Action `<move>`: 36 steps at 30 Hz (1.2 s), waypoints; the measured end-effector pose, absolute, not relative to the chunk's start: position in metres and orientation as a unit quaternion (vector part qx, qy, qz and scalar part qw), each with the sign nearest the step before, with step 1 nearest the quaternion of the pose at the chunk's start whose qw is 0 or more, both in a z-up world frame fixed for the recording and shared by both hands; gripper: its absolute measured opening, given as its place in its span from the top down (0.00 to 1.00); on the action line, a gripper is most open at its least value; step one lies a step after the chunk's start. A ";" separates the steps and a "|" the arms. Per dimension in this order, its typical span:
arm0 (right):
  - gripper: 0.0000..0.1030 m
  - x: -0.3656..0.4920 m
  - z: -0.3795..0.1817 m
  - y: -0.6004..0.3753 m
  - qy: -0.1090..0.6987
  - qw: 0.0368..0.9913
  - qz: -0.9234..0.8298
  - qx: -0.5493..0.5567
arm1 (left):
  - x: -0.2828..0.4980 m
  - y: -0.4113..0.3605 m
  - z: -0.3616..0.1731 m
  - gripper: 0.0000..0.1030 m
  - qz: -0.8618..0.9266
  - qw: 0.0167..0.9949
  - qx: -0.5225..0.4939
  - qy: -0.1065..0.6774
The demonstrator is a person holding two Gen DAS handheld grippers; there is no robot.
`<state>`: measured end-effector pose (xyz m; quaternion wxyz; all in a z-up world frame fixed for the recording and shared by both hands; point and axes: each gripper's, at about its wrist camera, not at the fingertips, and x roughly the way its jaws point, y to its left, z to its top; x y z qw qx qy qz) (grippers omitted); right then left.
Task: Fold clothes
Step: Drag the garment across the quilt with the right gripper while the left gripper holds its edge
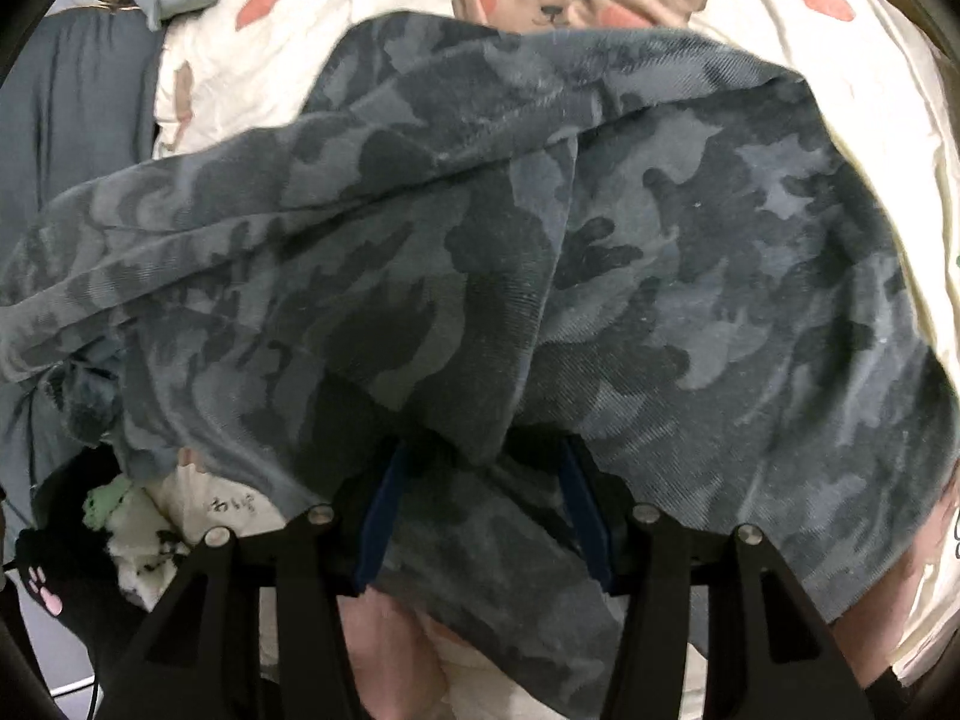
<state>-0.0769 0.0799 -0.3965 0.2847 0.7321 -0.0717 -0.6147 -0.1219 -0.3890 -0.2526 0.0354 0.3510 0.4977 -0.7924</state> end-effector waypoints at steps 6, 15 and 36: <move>0.90 -0.082 -0.402 0.079 -0.075 0.280 -0.616 0.733 | -0.122 -0.390 -0.254 0.92 -0.791 0.036 0.354 0.498; 0.97 -0.102 -0.353 0.122 -0.070 0.280 -0.632 0.719 | -0.112 -0.387 -0.248 0.92 -0.787 0.041 0.354 0.503; 0.97 -0.187 -0.249 0.214 -0.020 0.187 -0.702 0.687 | -0.065 -0.362 -0.200 0.93 -0.782 0.034 0.351 0.514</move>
